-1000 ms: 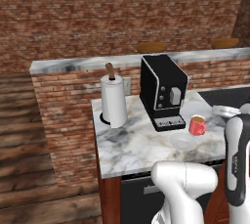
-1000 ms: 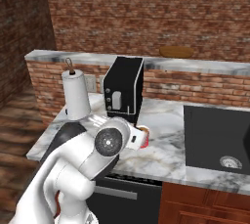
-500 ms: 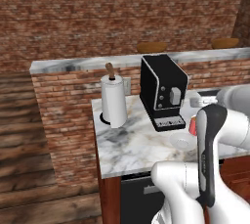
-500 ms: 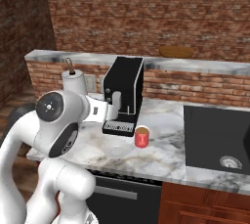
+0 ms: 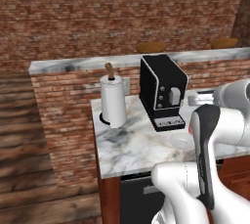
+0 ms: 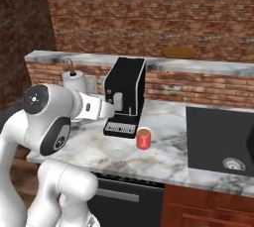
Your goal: Take a sugar cube from the saucer and place it inside the coffee. Then, grab milk from the fridge and place it next to the coffee on the counter to sweeten the coffee.
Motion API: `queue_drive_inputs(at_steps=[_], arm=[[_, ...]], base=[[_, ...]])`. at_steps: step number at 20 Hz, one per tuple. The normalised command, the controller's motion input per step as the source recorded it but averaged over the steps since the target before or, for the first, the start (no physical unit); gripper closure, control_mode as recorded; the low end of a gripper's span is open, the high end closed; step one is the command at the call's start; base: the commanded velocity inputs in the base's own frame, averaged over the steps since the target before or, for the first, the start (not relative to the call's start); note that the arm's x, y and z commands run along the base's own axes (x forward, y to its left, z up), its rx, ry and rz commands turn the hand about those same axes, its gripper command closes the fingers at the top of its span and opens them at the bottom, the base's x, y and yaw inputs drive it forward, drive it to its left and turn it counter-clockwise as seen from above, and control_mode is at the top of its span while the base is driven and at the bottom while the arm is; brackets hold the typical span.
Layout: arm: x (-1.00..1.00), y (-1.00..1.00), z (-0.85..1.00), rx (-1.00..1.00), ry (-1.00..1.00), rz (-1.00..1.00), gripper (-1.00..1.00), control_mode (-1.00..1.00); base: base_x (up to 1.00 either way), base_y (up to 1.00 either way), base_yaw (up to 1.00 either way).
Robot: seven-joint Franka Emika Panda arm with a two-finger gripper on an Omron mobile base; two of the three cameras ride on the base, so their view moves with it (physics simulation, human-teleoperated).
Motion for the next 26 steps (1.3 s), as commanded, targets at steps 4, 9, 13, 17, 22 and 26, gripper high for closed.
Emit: queue_drive_inputs(at_steps=[4, 9, 13, 17, 22, 26], arm=[[0.00, 0.00, 0.00, 0.00, 0.00, 0.00, -1.00, 1.00], [0.00, 0.00, 0.00, 0.00, 0.00, 0.00, -1.00, 1.00], [0.00, 0.00, 0.00, 0.00, 0.00, 0.00, -1.00, 1.00], [0.00, 0.00, 0.00, 0.00, 0.00, 0.00, -1.00, 1.00], [0.00, 0.00, 0.00, 0.00, 0.00, 0.00, -1.00, 1.00], [0.00, 0.00, 0.00, 0.00, 0.00, 0.00, -1.00, 1.00]], base=[[-0.18, -0.36, -0.13], [-0.47, -0.86, -0.44], [-0.22, -0.72, -0.67], [0.00, -0.44, -0.82], [0.00, -0.36, -0.85], [0.00, -0.29, -0.86]])
